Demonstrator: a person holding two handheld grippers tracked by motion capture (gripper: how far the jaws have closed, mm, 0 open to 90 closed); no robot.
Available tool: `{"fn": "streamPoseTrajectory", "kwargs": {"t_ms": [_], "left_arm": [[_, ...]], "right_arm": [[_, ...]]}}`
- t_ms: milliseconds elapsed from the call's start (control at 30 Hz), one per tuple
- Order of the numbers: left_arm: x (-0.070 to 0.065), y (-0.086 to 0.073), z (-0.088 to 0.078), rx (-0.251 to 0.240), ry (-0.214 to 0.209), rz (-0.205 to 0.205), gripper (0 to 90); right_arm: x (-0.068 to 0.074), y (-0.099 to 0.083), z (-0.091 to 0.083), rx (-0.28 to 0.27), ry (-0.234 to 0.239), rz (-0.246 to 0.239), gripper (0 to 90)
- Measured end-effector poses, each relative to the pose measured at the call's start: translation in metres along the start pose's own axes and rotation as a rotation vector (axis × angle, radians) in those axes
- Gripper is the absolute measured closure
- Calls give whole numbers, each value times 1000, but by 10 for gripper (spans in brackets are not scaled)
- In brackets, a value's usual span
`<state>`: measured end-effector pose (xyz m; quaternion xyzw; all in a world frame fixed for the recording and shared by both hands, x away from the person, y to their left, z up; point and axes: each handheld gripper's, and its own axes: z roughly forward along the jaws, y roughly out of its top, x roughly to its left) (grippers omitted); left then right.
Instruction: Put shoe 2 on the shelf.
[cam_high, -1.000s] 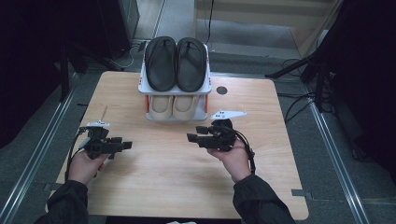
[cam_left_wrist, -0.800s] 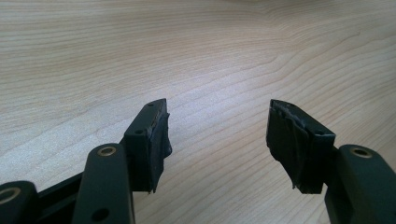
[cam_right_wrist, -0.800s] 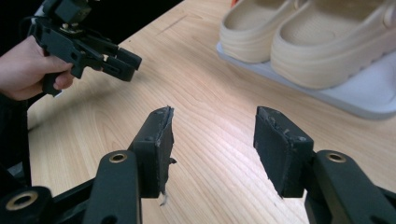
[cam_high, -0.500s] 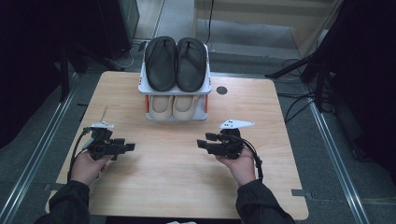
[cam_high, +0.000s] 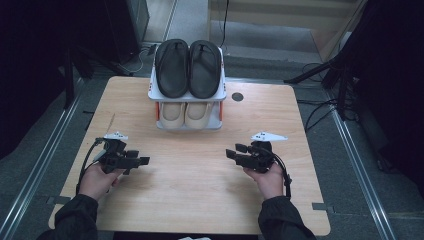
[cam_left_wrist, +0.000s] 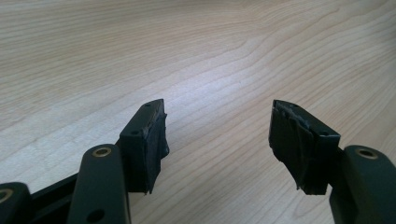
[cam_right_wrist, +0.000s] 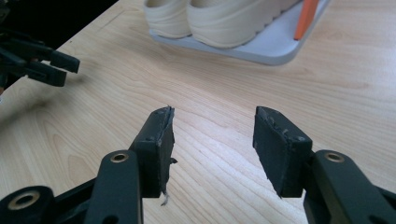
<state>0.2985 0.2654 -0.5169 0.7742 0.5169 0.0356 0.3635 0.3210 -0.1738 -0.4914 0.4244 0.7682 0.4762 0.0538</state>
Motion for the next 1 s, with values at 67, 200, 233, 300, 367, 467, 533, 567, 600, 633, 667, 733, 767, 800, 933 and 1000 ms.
{"fn": "streamPoseTrajectory", "kwargs": {"t_ms": [67, 200, 233, 300, 367, 467, 533, 567, 600, 633, 667, 733, 767, 800, 933, 1000], "left_arm": [[-2, -1, 1, 9, -1, 4, 367], [-7, -1, 3, 14, -13, 19, 362], [-8, -1, 4, 16, -14, 20, 361], [-9, -1, 4, 21, -13, 26, 360], [-9, -1, 5, 23, -14, 26, 360], [-9, -2, 4, 24, -15, 24, 358], [-9, -2, 5, 24, -12, 26, 357], [-9, -2, 5, 26, -15, 23, 357], [-9, -2, 6, 26, -14, 25, 356], [-9, -2, 6, 29, -15, 29, 356], [-9, -2, 6, 32, -16, 28, 356], [-10, -2, 6, 37, -16, 33, 354], [-10, -2, 7, 36, -17, 31, 352], [-10, -2, 7, 37, -14, 31, 350], [-11, -2, 9, 51, -20, 33, 342], [-12, -3, 11, 66, -19, 40, 339]], "right_arm": [[-3, -2, 2, 8, -5, 18, 485], [0, -4, 8, 29, -6, 12, 482], [1, -4, 8, 34, -7, 5, 481], [4, -4, 10, 44, -15, -16, 478], [4, -4, 11, 51, -12, -22, 477], [4, -5, 12, 54, -11, -18, 474], [3, -5, 12, 53, -12, -15, 473], [3, -5, 12, 55, -14, -13, 471], [3, -5, 12, 57, -15, -13, 471], [3, -5, 12, 59, -14, -14, 469], [3, -5, 13, 59, -14, -16, 467], [3, -5, 13, 62, -14, -17, 463], [3, -5, 13, 64, -13, -17, 460], [3, -5, 13, 65, -14, -19, 459], [3, -5, 15, 77, -12, -25, 431], [2, -6, 18, 97, -12, -34, 409]]}}
